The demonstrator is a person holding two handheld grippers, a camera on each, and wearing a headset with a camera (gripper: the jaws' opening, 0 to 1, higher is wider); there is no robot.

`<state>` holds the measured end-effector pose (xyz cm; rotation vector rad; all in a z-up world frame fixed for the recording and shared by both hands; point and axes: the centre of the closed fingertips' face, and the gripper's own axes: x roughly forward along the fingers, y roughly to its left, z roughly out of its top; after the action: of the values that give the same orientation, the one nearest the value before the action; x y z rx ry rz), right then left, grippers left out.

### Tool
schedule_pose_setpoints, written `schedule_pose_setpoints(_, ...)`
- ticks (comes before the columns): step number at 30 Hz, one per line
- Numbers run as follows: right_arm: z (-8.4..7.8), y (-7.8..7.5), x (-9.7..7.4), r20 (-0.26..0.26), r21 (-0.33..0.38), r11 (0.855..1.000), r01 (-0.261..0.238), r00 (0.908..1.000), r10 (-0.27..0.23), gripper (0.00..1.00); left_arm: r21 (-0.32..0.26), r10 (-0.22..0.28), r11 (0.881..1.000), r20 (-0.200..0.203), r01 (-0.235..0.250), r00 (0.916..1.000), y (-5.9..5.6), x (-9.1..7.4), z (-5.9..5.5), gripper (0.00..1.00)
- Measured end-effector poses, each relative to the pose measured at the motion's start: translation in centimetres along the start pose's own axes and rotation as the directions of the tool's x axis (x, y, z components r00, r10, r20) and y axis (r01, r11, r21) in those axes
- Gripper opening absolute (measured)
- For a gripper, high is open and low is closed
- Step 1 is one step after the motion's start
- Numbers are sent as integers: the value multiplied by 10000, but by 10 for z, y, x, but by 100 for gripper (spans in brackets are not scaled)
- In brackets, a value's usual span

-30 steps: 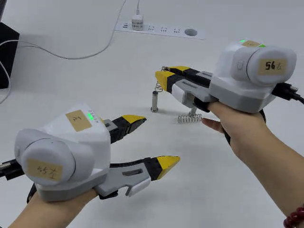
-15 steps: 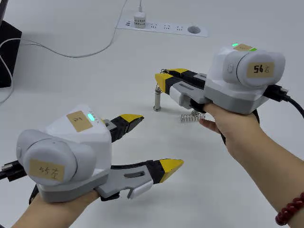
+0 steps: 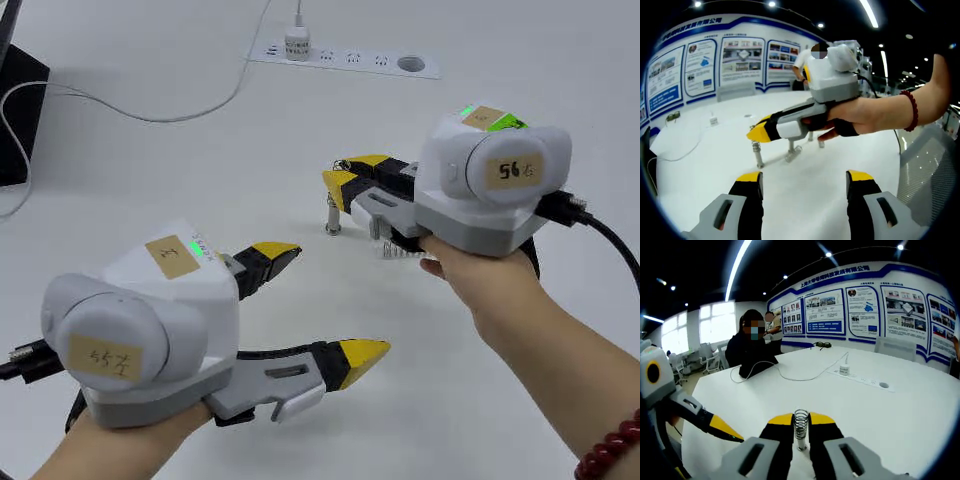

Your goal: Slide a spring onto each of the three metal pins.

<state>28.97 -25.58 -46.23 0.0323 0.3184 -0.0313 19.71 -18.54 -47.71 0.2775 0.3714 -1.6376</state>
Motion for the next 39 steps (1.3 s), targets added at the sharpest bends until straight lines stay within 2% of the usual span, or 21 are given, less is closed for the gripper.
schedule_pose_setpoints(10,-14,-3,7,-380,152,9999,28,9993,-22,12,23,25,10000,-93,-25,10000,1,0,-2,69)
schedule_pose_setpoints(27,-35,-1,12,-1003,360,9993,-30,9949,66,12,91,122,9999,-245,-120,9996,3,-1,-5,69)
schedule_pose_setpoints(39,-38,0,13,-1131,256,9996,-65,9935,94,12,80,125,9999,-231,-123,9997,3,-1,-5,69)
